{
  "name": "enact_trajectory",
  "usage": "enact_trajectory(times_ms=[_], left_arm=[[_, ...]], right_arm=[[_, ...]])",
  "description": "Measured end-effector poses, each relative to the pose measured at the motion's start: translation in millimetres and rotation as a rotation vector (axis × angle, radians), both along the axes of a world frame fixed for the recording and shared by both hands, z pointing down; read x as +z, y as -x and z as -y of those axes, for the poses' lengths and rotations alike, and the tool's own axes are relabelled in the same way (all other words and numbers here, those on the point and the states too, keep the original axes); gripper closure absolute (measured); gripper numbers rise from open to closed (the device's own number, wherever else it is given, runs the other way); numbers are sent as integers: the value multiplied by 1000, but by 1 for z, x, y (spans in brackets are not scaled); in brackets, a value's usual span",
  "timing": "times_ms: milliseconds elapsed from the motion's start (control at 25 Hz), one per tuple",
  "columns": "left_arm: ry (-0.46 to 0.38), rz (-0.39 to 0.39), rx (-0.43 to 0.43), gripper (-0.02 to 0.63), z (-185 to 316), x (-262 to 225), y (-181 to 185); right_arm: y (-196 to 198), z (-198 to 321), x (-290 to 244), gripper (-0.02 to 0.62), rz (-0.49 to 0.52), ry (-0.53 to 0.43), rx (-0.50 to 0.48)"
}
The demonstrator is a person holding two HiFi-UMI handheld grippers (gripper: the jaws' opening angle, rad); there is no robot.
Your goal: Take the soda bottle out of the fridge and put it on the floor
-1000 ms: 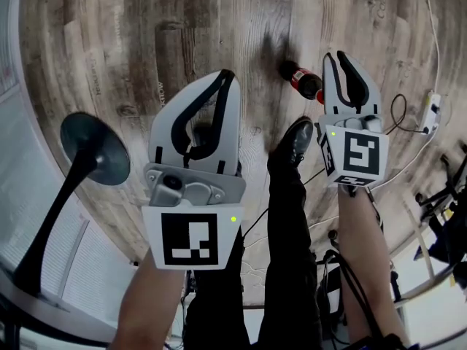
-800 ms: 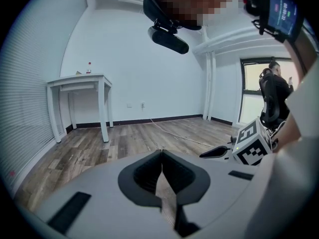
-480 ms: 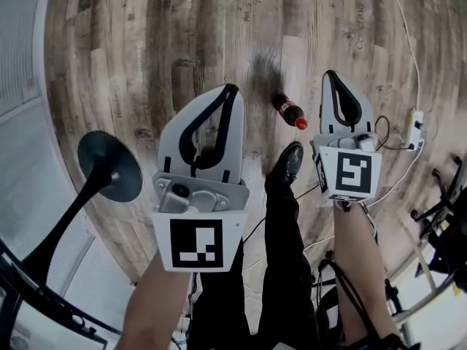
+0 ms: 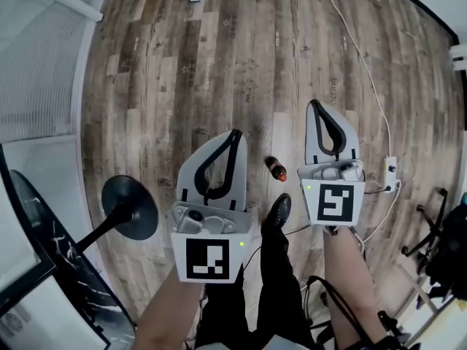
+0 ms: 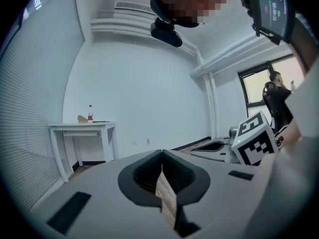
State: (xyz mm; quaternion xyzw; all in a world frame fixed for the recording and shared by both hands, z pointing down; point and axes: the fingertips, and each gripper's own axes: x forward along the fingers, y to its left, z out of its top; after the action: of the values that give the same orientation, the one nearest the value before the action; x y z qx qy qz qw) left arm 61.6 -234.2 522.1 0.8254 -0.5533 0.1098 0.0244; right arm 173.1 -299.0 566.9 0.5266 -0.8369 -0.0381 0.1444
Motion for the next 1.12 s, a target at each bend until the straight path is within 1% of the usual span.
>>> enact_trajectory(times_ms=[120, 200, 280, 320, 440, 560, 680, 840, 1000, 1120], left_arm=[[-39, 2, -4, 588, 4, -53, -1], [-64, -40, -20, 588, 6, -88, 0], [-107, -78, -33, 588, 8, -126, -1], [-125, -75, -32, 588, 8, -144, -2], [-163, -34, -38, 588, 8, -196, -3], [-219, -41, -74, 588, 4, -254, 2], [-274, -41, -96, 588, -10, -310, 7], [-334, -18, -104, 588, -40, -371, 10], [-369, -22, -164, 588, -66, -419, 20], [-402, 12, -168, 588, -86, -444, 20]], right_arm=[[5, 4, -64, 583, 32, -51, -7], [7, 4, -105, 583, 57, -78, 2], [9, 1, -146, 583, 88, -109, 10], [8, -1, -167, 583, 102, -125, 14], [6, -11, -226, 583, 133, -157, 23], [6, -22, -285, 583, 171, -203, 26], [8, -39, -344, 583, 203, -254, 19], [14, -76, -415, 582, 221, -311, -10], [19, -110, -468, 583, 215, -364, -48], [19, -130, -492, 583, 209, -379, -58]])
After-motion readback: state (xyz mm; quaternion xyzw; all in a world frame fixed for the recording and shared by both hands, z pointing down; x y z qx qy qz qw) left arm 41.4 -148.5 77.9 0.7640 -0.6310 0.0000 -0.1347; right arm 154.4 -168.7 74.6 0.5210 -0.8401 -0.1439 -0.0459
